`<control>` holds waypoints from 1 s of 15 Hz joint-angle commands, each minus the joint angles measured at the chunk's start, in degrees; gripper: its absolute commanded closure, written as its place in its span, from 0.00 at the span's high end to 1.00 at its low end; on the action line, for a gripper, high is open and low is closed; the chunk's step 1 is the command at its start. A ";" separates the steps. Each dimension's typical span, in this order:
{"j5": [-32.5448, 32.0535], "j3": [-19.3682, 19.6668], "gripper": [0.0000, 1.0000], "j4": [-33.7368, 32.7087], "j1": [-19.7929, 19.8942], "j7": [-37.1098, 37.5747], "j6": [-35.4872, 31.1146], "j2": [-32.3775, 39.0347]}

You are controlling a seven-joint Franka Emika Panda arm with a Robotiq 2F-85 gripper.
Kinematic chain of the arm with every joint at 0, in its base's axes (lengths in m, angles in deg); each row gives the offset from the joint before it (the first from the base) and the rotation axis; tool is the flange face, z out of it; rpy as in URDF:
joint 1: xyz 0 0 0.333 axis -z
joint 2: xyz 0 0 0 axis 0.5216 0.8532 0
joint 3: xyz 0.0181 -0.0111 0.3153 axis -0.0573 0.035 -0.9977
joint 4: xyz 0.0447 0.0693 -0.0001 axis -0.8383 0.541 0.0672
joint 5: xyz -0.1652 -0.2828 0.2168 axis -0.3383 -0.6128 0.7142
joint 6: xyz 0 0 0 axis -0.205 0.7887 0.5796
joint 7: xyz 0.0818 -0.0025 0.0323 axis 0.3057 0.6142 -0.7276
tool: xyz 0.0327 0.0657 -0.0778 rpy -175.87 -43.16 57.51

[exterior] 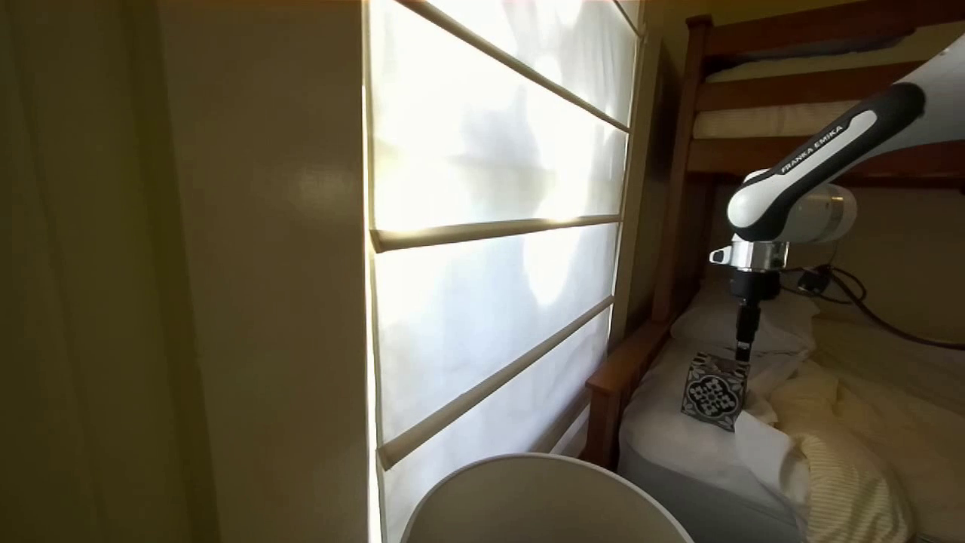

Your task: Put the box on the stand

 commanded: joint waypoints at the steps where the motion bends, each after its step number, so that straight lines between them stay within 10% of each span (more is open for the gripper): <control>1: 0.55 -2.97 1.00 -0.02 3.05 -0.35 -0.06 0.56; 10: -3.55 -4.42 1.00 -0.78 7.84 16.30 -30.70 11.09; 15: -11.21 -3.88 1.00 -3.83 10.12 24.72 -35.32 20.14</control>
